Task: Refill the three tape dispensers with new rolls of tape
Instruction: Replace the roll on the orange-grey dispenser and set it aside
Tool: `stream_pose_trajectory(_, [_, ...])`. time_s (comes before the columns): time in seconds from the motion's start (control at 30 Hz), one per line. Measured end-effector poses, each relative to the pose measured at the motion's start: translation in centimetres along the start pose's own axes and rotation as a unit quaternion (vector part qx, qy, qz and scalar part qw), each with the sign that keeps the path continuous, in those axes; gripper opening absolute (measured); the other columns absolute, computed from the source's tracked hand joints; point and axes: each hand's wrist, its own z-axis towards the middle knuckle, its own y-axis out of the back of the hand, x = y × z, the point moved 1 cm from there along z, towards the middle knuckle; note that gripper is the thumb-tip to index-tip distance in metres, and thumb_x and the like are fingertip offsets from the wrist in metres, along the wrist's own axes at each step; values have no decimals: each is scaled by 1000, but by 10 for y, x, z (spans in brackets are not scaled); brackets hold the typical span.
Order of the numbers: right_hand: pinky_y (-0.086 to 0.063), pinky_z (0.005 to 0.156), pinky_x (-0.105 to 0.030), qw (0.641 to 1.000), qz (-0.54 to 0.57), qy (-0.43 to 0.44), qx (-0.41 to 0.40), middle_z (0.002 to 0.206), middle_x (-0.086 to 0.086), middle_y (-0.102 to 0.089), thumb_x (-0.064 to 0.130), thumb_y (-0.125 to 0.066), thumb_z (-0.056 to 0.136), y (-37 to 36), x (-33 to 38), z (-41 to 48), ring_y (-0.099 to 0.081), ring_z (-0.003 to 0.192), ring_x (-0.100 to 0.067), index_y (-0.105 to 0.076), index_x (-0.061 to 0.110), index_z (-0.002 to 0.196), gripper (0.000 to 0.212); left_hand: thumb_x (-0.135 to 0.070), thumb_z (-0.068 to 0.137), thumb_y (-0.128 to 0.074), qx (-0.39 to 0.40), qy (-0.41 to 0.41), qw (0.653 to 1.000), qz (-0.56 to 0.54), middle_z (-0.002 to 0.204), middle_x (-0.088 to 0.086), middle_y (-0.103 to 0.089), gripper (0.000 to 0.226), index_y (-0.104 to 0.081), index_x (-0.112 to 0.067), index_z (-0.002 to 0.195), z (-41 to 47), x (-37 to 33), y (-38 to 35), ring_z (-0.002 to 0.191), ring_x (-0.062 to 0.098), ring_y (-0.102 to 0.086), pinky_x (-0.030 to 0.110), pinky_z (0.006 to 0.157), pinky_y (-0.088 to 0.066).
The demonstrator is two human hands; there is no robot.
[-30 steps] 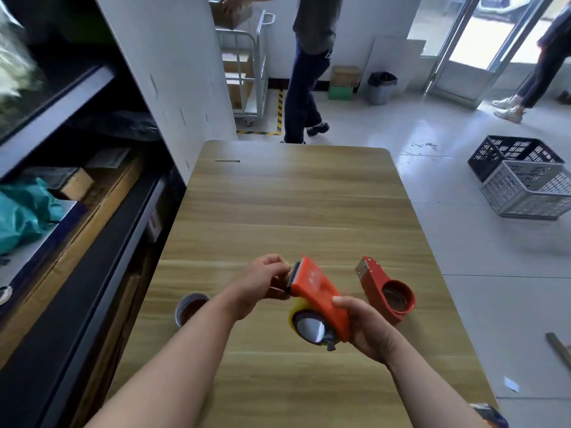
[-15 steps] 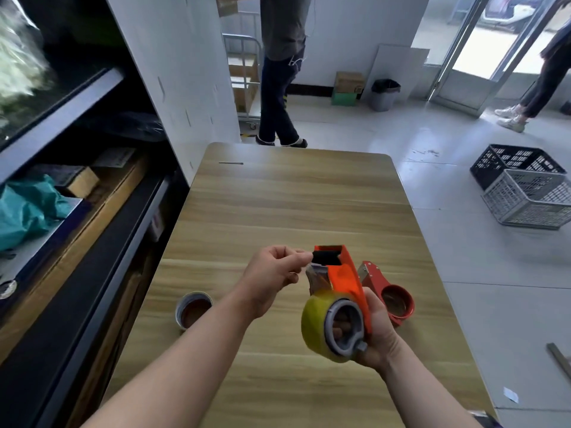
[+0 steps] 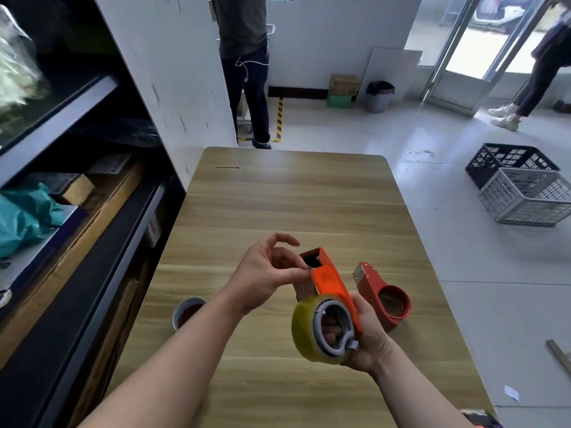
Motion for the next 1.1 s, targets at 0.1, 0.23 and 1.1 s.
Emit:
stream_pose_trajectory(0.1, [-45,84,-38,999,1,-11,33,92,-14,-64,53,-66,80,-2,-4,-6,-60,84,-28,-66,3,104,56,4,72,-76,14,0,999,51,80,6,-71,29,-68,-10,97,3,-5,-1,79,18,-66,36,82,-56])
stream_pose_trajectory(0.23, [-51,91,-47,997,-5,-5,75,104,-21,-68,51,-84,63,-7,-3,-13,-67,93,-35,-66,-1,115,76,-3,69,-81,2,-35,992,120,73,1,-70,15,-72,-14,73,8,-12,-4,71,15,-63,38,74,-55])
stream_pose_trajectory(1.1, [-47,95,-43,987,-116,-92,-64,104,-14,-72,68,-57,81,-14,11,-5,-69,91,-29,-71,8,113,70,-16,73,-80,-28,-137,957,254,102,-10,-67,13,-68,-20,70,31,-2,-8,90,0,-63,17,82,-50])
